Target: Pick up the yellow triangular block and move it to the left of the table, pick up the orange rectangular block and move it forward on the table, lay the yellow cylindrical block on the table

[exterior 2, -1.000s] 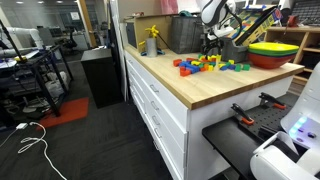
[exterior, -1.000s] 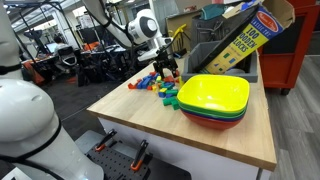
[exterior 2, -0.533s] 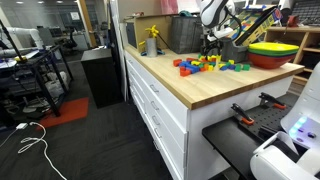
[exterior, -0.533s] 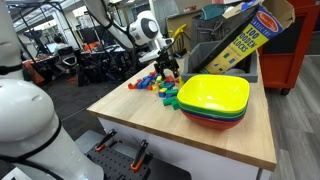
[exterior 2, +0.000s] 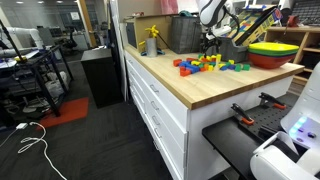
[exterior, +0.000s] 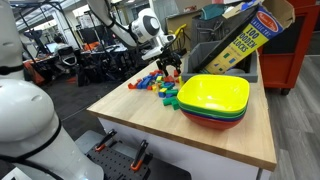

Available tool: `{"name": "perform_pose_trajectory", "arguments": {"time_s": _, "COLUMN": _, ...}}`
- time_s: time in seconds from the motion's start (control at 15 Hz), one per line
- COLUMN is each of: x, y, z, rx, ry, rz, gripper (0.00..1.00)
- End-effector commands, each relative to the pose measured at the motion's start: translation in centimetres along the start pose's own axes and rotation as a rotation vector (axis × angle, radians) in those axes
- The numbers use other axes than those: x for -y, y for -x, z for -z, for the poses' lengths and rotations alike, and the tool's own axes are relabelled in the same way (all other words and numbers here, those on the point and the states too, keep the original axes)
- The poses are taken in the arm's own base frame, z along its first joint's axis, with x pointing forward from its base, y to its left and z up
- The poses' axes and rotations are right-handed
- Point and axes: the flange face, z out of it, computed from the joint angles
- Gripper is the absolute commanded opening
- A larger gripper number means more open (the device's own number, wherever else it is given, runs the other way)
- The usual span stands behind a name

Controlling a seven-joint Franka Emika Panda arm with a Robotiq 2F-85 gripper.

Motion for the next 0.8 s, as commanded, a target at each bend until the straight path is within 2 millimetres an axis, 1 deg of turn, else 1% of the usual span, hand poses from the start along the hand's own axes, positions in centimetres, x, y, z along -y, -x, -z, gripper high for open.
{"name": "perform_pose_trajectory", "arguments": {"time_s": 0.0, "x": -1.0, "y": -0.8, "z": -0.6, "rx": 0.000, "ry": -0.011, "rz": 0.000, "gripper": 1.00}}
{"name": "perform_pose_trajectory", "arguments": {"time_s": 0.27, "x": -1.7, "y": -0.6, "z": -2.4, "rx": 0.030, "ry": -0.015, "rz": -0.016, "gripper": 1.00}}
{"name": "perform_pose_trajectory", "arguments": {"time_s": 0.4, "x": -1.9, "y": -0.7, "z": -3.0, "rx": 0.043, "ry": -0.025, "rz": -0.027, "gripper": 1.00}}
{"name": "perform_pose_trajectory", "arguments": {"time_s": 0.53, "x": -1.7, "y": -0.9, "z": -2.9, "rx": 0.047, "ry": -0.066, "rz": -0.039, "gripper": 1.00}}
{"name": "perform_pose_trajectory", "arguments": {"time_s": 0.73, "x": -0.8, "y": -1.2, "z": -1.9, "rx": 0.043, "ry": -0.138, "rz": -0.040, "gripper": 1.00}}
